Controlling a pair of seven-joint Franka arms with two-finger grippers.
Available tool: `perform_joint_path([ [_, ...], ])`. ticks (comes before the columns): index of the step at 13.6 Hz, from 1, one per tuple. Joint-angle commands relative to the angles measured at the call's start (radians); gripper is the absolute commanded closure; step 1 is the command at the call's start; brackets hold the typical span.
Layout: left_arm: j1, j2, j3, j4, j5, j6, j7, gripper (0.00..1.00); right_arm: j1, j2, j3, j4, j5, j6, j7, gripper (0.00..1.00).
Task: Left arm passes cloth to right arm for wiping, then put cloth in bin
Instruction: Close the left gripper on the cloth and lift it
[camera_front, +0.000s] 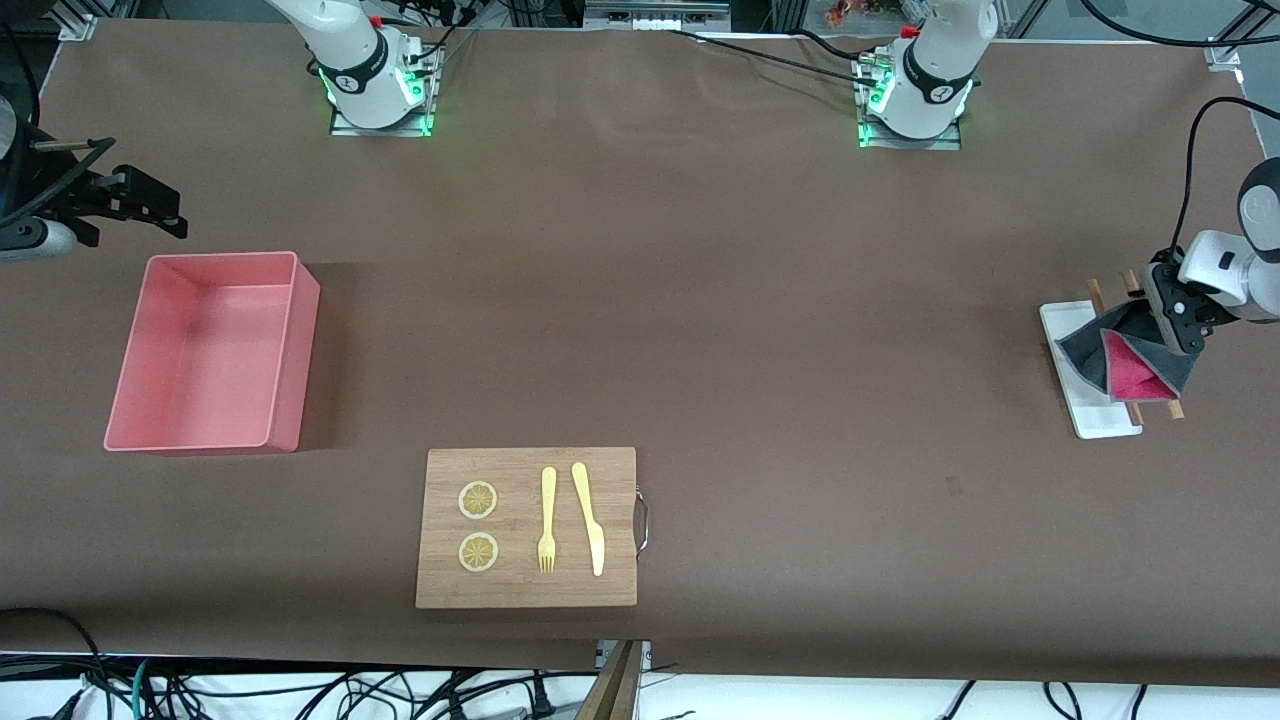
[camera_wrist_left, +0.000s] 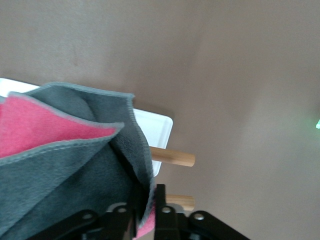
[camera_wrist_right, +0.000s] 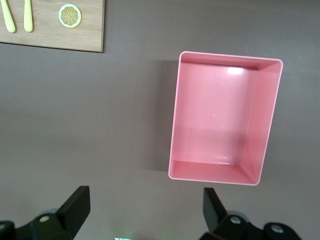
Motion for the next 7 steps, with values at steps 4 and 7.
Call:
perform_joint_path([
  [4,0.005,-0.012,-0.108,0.267,-0.012,-0.301,-0.04,1.0,-0.004,-0.009,0.005,-0.008,-0.004,0.006,0.005,0.0],
  [7,0.005,-0.027,-0.198,0.398,-0.026,-0.483,-0.186,1.0,-0.006,-0.003,0.005,-0.008,-0.009,0.011,-0.003,0.0],
])
